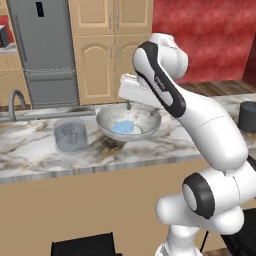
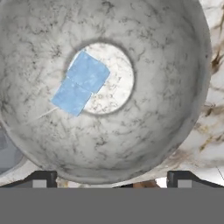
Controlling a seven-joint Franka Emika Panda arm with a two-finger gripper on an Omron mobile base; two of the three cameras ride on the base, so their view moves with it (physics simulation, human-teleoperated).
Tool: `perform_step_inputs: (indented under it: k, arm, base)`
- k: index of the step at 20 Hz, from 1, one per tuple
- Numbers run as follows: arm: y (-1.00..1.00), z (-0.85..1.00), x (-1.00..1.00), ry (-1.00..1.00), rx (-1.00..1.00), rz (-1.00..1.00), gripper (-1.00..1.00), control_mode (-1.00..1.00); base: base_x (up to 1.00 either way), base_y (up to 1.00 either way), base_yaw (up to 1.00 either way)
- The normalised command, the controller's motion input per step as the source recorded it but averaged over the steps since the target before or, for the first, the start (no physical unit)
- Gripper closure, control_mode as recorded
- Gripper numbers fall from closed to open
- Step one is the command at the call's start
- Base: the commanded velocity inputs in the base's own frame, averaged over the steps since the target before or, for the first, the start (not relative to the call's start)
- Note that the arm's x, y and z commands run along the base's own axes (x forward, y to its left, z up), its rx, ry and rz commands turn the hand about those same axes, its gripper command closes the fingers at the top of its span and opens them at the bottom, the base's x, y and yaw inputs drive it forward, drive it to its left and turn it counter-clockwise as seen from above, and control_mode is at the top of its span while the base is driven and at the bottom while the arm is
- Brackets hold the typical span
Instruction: There are four ice cubes in the ice bowl. Place two ice cubes in each glass of water.
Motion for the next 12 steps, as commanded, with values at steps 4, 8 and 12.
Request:
perform_step_inputs:
  k: [4,8,12]
  arm:
    - [0.13,-0.07,0.0,0.11,0.0,-0.05,-1.0,-1.0]
    - [0.11,-0.28,0.0,0.03,0.0,-0.05,-1.0,-1.0]
    - [0.14,-0.42,0.0,0.06,0.0,-0.04,-1.0,-1.0]
  base:
    - [0.0,0.0,0.0]
    - [0.0,0.0,0.0]
    - [0.0,0.0,0.0]
